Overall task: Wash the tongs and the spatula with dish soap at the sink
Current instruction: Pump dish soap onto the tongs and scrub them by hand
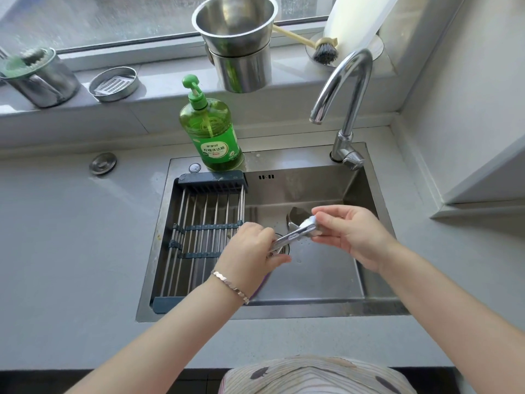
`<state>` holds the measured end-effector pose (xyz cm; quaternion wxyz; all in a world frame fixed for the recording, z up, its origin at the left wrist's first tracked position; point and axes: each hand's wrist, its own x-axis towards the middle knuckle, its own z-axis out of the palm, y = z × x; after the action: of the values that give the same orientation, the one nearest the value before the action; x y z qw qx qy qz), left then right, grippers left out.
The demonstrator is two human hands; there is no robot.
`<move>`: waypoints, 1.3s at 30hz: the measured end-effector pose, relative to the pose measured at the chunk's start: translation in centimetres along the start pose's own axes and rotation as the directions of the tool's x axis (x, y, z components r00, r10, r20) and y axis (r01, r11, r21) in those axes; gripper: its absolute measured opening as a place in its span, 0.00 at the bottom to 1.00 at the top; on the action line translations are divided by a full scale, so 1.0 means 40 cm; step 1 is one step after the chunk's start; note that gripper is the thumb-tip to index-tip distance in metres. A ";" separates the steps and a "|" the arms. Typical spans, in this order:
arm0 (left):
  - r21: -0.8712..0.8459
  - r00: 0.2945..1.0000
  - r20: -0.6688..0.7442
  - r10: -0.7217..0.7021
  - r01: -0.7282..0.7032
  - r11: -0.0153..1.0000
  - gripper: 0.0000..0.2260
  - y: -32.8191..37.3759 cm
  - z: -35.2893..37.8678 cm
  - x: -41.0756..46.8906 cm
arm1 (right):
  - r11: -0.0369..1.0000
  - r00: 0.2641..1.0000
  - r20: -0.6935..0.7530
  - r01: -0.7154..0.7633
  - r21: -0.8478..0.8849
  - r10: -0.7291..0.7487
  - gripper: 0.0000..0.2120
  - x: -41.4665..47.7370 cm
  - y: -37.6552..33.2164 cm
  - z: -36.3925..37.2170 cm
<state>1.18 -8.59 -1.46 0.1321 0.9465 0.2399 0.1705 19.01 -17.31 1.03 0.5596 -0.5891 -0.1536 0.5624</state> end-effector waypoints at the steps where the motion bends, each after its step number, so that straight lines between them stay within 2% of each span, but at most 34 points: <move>1: -0.136 0.990 0.055 -0.129 0.136 0.981 0.17 0.005 -0.009 0.004 | 1.000 1.000 0.016 0.017 -0.025 -0.017 0.05 -0.002 -0.006 -0.003; 2: -0.250 0.944 0.163 -0.287 0.321 0.914 0.19 0.008 -0.018 0.006 | 0.997 0.998 0.040 0.043 -0.062 -0.041 0.05 -0.004 -0.010 -0.006; 3: -0.310 0.852 0.312 -0.422 0.510 0.802 0.27 0.010 -0.025 0.007 | 0.993 0.995 0.069 0.073 -0.093 -0.066 0.06 -0.007 -0.015 -0.009; 4: -0.335 0.724 0.470 -0.505 0.676 0.657 0.36 0.013 -0.032 0.008 | 0.988 0.991 0.097 0.106 -0.116 -0.094 0.07 -0.010 -0.019 -0.011; 5: -0.346 0.588 0.616 -0.523 0.799 0.491 0.43 0.014 -0.037 0.011 | 0.981 0.985 0.120 0.141 -0.131 -0.125 0.08 -0.012 -0.023 -0.011; 6: -0.362 0.477 0.738 -0.478 0.877 0.316 0.46 0.016 -0.039 0.016 | 0.973 0.978 0.134 0.177 -0.146 -0.158 0.08 -0.012 -0.028 -0.012; 7: -0.372 0.397 0.832 -0.387 0.917 0.143 0.43 0.016 -0.044 0.020 | 0.966 0.971 0.146 0.210 -0.152 -0.188 0.08 -0.013 -0.035 -0.012; 8: -0.365 0.351 0.889 -0.294 0.931 0.007 0.38 0.013 -0.045 0.020 | 0.961 0.965 0.155 0.233 -0.150 -0.210 0.07 -0.013 -0.041 -0.015; 9: -0.370 0.339 0.915 -0.220 0.921 -0.121 0.31 0.009 -0.044 0.015 | 0.960 0.961 0.163 0.247 -0.133 -0.224 0.05 -0.011 -0.047 -0.020; 11: -0.371 0.353 0.928 -0.116 0.859 -0.352 0.18 0.001 -0.047 0.006 | 0.958 0.954 0.184 0.259 -0.122 -0.235 0.05 -0.009 -0.059 -0.036; 12: -0.376 0.376 0.923 -0.083 0.836 -0.400 0.12 -0.002 -0.050 0.004 | 0.950 0.950 0.203 0.273 -0.155 -0.239 0.05 -0.009 -0.065 -0.046; 13: -0.399 0.403 0.912 -0.075 0.831 -0.388 0.07 0.000 -0.056 0.005 | 0.926 0.943 0.222 0.298 -0.231 -0.248 0.07 -0.008 -0.069 -0.057; 14: -0.431 0.427 0.900 -0.090 0.838 -0.335 0.04 0.003 -0.058 0.007 | 0.874 0.937 0.244 0.328 -0.358 -0.252 0.10 -0.007 -0.072 -0.071; 15: -0.465 0.446 0.885 -0.132 0.846 -0.260 0.02 0.009 -0.060 0.009 | 0.783 0.933 0.258 0.353 -0.512 -0.252 0.11 -0.007 -0.073 -0.080; 16: -0.498 0.466 0.862 -0.198 0.851 -0.165 0.02 0.017 -0.060 0.013 | 0.631 0.921 0.275 0.390 -0.670 -0.277 0.10 -0.007 -0.073 -0.087; 17: -0.525 0.491 0.825 -0.281 0.849 -0.059 0.04 0.027 -0.062 0.018 | 0.401 0.877 0.326 0.456 -0.794 -0.353 0.08 -0.006 -0.069 -0.088; 18: -0.544 0.522 0.772 -0.363 0.838 0.048 0.06 0.039 -0.062 0.024 | 0.138 0.792 0.422 0.525 -0.840 -0.441 0.08 -0.001 -0.056 -0.085; 19: -0.557 0.560 0.706 -0.433 0.817 0.149 0.08 0.049 -0.060 0.028 | -0.078 0.702 0.516 0.554 -0.829 -0.490 0.09 0.002 -0.032 -0.077; 20: -0.564 0.603 0.638 -0.480 0.790 0.243 0.09 0.057 -0.057 0.031 | -0.216 0.650 0.577 0.552 -0.806 -0.494 0.12 -0.001 -0.004 -0.065; 21: -0.566 0.649 0.571 -0.503 0.755 0.331 0.09 0.064 -0.054 0.033 | -0.289 0.629 0.608 0.541 -0.790 -0.484 0.14 -0.003 0.028 -0.052; 24: -0.524 0.749 0.411 -0.519 0.661 0.538 0.09 0.075 -0.050 0.029 | -0.324 0.630 0.604 0.513 -0.795 -0.488 0.20 -0.009 0.075 -0.045; 27: -0.474 0.772 0.331 -0.543 0.634 0.611 0.08 0.071 -0.050 0.017 | -0.273 0.661 0.456 0.367 -0.889 -0.596 0.20 0.005 0.059 -0.073; 29: -0.479 0.772 0.306 -0.558 0.631 0.610 0.08 0.070 -0.051 0.014 | -0.264 0.661 0.415 0.321 -0.909 -0.625 0.20 -0.002 0.068 -0.057; 32: -0.490 0.753 0.311 -0.579 0.649 0.582 0.05 0.071 -0.059 0.014 | -0.364 0.654 0.522 0.376 -0.852 -0.547 0.22 -0.023 0.108 -0.031; 33: -0.494 0.742 0.321 -0.588 0.661 0.564 0.04 0.070 -0.060 0.014 | -0.368 0.657 0.530 0.384 -0.847 -0.536 0.22 -0.021 0.109 -0.037; 36: -0.520 0.705 0.352 -0.615 0.694 0.498 0.05 0.069 -0.058 0.014 | -0.276 0.686 0.447 0.352 -0.894 -0.574 0.22 -0.007 0.098 -0.050; 39: -0.541 0.695 0.377 -0.612 0.702 0.463 0.03 0.079 -0.056 0.015 | -0.275 0.668 0.518 0.442 -0.854 -0.533 0.21 -0.018 0.120 -0.024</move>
<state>2.09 -10.59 1.77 0.5219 0.6800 0.5017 0.1166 17.43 -19.92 -2.88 0.1645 -0.6952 -0.6996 -0.0143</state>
